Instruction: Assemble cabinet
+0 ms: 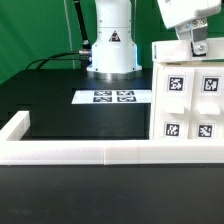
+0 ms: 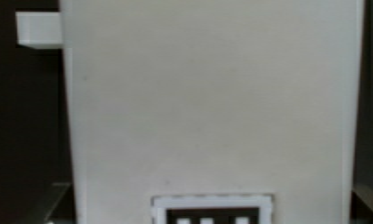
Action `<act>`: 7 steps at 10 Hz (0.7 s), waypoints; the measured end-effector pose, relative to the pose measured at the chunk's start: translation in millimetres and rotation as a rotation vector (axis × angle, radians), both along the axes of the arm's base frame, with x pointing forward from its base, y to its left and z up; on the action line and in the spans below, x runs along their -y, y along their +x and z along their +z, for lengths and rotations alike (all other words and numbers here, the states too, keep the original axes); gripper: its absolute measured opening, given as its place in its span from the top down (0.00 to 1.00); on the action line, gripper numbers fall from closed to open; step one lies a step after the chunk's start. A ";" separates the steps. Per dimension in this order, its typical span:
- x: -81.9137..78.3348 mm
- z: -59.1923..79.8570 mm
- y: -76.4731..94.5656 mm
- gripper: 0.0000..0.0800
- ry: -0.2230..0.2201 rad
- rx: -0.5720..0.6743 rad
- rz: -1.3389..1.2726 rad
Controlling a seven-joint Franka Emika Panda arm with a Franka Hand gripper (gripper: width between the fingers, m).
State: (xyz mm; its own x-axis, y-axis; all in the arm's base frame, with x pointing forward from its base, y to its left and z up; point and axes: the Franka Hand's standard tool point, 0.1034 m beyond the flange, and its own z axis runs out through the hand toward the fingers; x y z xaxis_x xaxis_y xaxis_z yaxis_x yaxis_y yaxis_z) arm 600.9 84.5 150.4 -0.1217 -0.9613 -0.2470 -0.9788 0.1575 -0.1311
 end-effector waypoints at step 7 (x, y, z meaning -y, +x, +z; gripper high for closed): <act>-3.4 -0.4 -1.1 0.31 0.074 -0.096 -0.311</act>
Offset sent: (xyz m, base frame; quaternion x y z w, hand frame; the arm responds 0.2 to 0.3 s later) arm -0.0016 0.0014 -0.0029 -0.0243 0.0024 0.2280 0.9734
